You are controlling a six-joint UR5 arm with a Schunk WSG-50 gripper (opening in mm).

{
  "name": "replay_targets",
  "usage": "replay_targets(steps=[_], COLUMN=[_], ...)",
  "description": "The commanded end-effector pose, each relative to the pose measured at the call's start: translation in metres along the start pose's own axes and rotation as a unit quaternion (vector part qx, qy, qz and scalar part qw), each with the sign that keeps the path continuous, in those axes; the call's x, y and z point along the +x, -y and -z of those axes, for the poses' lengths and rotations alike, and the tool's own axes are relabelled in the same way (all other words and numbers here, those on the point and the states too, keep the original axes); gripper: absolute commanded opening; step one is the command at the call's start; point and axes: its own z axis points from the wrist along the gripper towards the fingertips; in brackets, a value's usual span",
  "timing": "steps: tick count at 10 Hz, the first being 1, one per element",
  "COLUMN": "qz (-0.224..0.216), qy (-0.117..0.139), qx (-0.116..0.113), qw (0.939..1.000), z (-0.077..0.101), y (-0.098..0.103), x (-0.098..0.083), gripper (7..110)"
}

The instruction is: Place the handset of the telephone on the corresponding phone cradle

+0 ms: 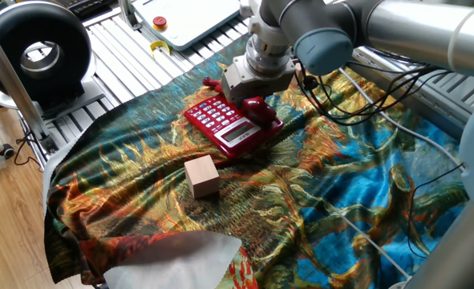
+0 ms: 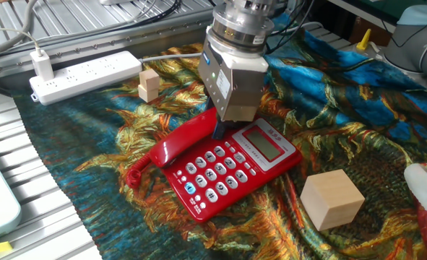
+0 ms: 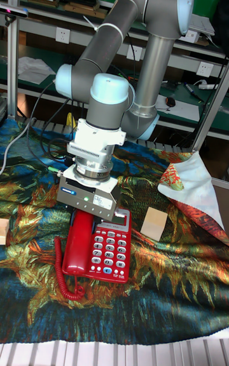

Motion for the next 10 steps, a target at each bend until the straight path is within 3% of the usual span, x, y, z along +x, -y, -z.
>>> replay_targets(steps=[1,3,5,6,7,8,10], qz=[-0.004,0.012,0.038,0.047,0.05,0.053,0.056], qy=[0.001,-0.006,-0.001,-0.001,0.001,0.002,0.005], qx=[0.002,0.006,-0.028,-0.038,-0.039,-0.039,-0.037], qw=[1.0,0.9999,0.9989,0.9982,0.998,0.9978,0.9978], z=[-0.001,-0.002,-0.001,-0.001,-0.002,-0.002,-0.005], y=[0.002,0.003,-0.013,-0.015,-0.015,-0.014,-0.013], x=[0.0,0.002,0.0,-0.001,-0.002,-0.002,-0.002], gripper=[7,7,7,44,44,66,66])
